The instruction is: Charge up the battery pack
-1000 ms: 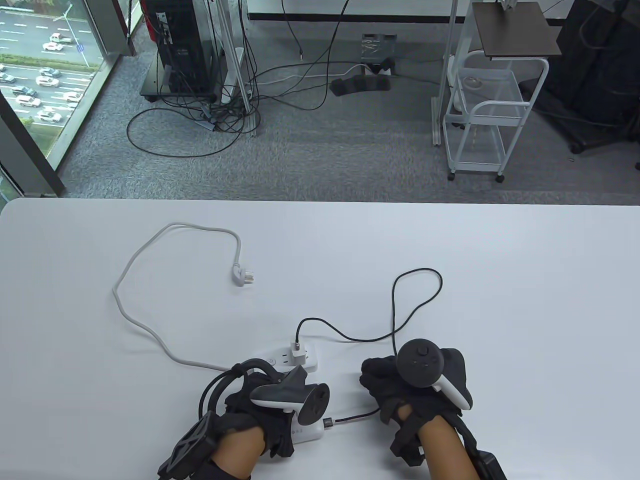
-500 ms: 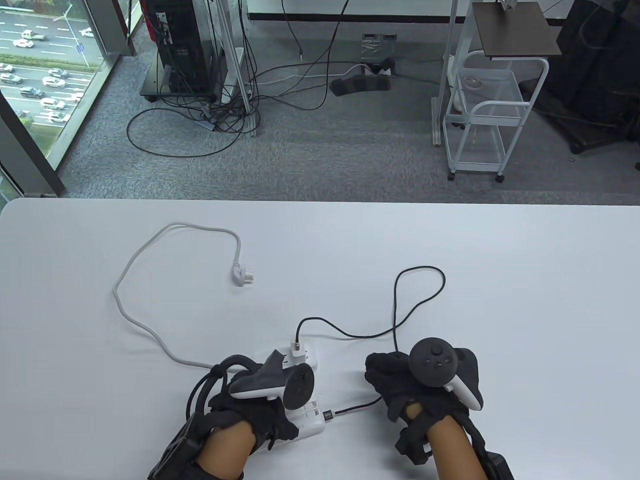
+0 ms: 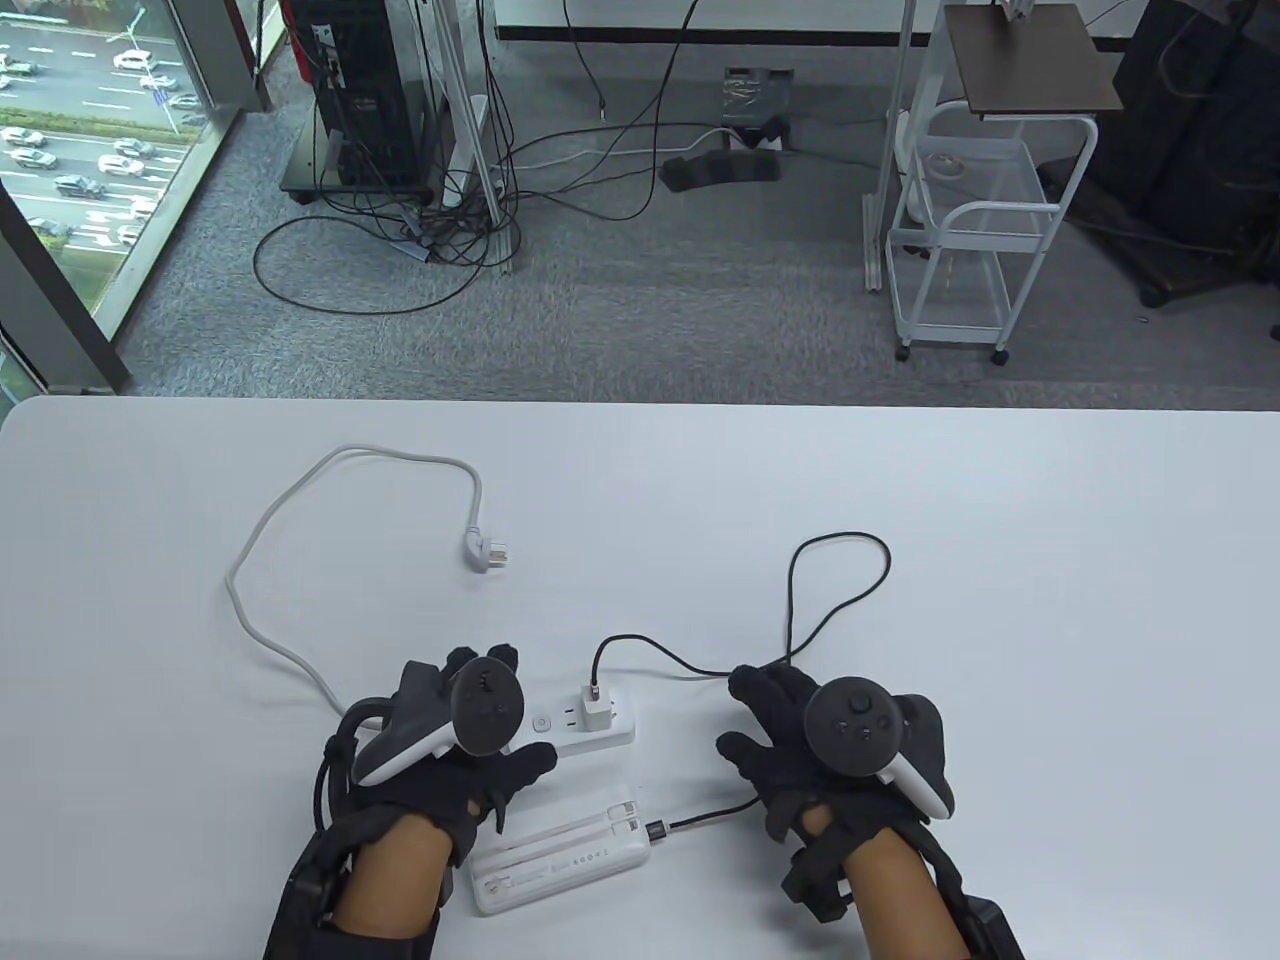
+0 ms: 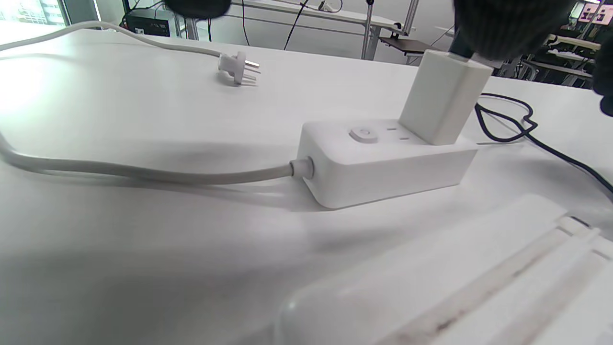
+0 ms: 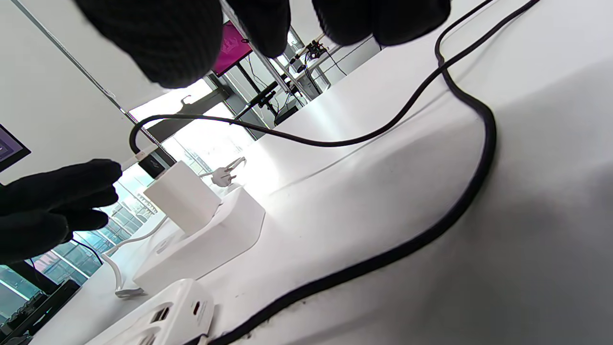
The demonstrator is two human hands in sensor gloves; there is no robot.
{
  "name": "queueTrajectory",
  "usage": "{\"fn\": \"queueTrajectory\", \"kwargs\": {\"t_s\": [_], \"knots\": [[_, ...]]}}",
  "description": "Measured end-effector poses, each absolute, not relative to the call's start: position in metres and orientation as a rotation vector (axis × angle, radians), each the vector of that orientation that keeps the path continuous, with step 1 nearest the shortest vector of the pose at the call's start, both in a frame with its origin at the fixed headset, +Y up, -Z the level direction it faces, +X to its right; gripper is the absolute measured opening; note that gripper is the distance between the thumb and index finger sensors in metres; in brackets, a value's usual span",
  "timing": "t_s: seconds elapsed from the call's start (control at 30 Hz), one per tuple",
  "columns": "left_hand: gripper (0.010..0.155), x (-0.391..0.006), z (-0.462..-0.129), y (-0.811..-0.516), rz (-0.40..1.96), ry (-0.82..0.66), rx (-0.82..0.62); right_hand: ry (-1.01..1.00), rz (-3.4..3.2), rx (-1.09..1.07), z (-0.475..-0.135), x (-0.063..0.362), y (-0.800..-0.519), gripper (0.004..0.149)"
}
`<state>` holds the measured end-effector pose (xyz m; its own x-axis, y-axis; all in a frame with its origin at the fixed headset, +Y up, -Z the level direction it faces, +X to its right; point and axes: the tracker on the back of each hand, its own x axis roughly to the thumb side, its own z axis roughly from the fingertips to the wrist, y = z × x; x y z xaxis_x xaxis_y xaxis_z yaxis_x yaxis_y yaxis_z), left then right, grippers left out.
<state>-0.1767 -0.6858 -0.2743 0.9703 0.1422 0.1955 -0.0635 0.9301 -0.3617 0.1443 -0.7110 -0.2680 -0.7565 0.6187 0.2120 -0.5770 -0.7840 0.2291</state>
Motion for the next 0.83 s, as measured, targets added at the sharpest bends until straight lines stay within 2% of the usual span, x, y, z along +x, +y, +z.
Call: {"fn": "queueTrajectory", "kwargs": {"t_s": [0.2, 0.83], "knots": [[0.106, -0.169, -0.278, -0.690, 0.116, -0.267, -0.372, 0.173, 2.536, 0.397, -0.270, 0.142, -0.713, 0.079], [0.105, -0.167, -0.277, -0.692, 0.093, -0.270, -0.399, 0.180, 2.544, 0.443, -0.270, 0.137, -0.712, 0.079]]}}
